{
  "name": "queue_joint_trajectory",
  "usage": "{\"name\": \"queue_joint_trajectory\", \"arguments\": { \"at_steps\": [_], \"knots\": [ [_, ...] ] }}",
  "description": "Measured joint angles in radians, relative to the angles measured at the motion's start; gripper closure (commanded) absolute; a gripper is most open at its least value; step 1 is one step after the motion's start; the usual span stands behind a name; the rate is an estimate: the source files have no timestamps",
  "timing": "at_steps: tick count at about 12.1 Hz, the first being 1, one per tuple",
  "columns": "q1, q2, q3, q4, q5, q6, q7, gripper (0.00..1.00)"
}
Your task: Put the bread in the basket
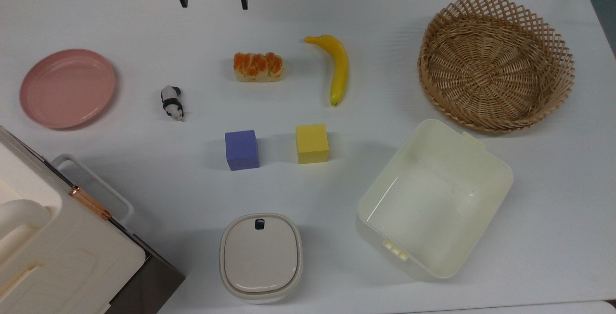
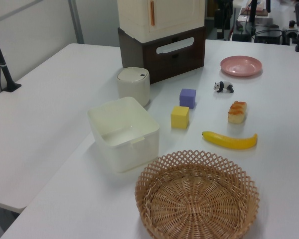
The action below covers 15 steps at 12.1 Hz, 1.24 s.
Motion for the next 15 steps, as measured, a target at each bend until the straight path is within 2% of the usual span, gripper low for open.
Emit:
{"name": "queue_joint_trajectory", "arguments": {
  "at_steps": [6,8,13,15],
  "knots": [
    [0.000,0.001,0.000,-0.001,0.000,0.001,0.000,0.00],
    [0.001,-0.011,0.001,-0.028,0.000,0.033,0.000,0.00],
    [0.017,-0.167,0.010,-0.278,0.000,0.144,-0.005,0.00],
    [0.019,-0.227,0.010,-0.362,-0.006,0.158,-0.109,0.00]
  ]
}}
